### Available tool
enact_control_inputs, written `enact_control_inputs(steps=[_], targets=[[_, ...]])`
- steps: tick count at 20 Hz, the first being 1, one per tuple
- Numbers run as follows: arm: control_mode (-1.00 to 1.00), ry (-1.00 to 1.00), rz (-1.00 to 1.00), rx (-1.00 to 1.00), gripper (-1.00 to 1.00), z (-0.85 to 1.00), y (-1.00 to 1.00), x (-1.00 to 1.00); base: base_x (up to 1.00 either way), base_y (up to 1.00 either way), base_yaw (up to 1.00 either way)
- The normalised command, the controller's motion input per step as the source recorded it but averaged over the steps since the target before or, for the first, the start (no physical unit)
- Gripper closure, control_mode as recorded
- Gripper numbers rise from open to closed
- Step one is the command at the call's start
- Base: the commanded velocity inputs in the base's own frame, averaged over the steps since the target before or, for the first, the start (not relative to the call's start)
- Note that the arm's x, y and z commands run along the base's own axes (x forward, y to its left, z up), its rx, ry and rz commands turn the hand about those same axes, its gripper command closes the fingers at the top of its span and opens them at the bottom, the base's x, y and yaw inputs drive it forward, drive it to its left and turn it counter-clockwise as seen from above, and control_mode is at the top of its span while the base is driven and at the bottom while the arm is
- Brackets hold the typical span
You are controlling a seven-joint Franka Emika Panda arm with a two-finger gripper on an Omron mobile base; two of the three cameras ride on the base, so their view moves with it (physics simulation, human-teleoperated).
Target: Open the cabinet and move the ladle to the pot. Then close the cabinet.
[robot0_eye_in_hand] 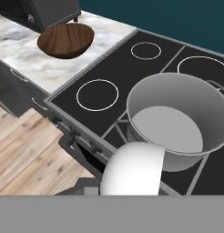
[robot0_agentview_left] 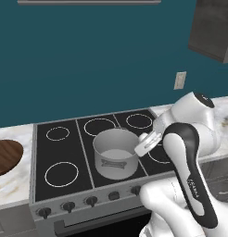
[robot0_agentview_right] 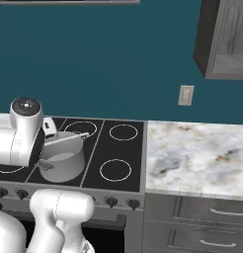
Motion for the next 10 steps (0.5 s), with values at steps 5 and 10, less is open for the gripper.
enact_control_inputs(steps=[5, 10], targets=[[-1.0, -0.02, 0.0, -0.03, 1.0, -0.09, 0.0, 0.3, 0.0, 0.0, 0.0], [-1.0, 0.0, 0.0, 0.0, 1.0, 0.0, 0.0, 0.47, 0.0, 0.0, 0.0]])
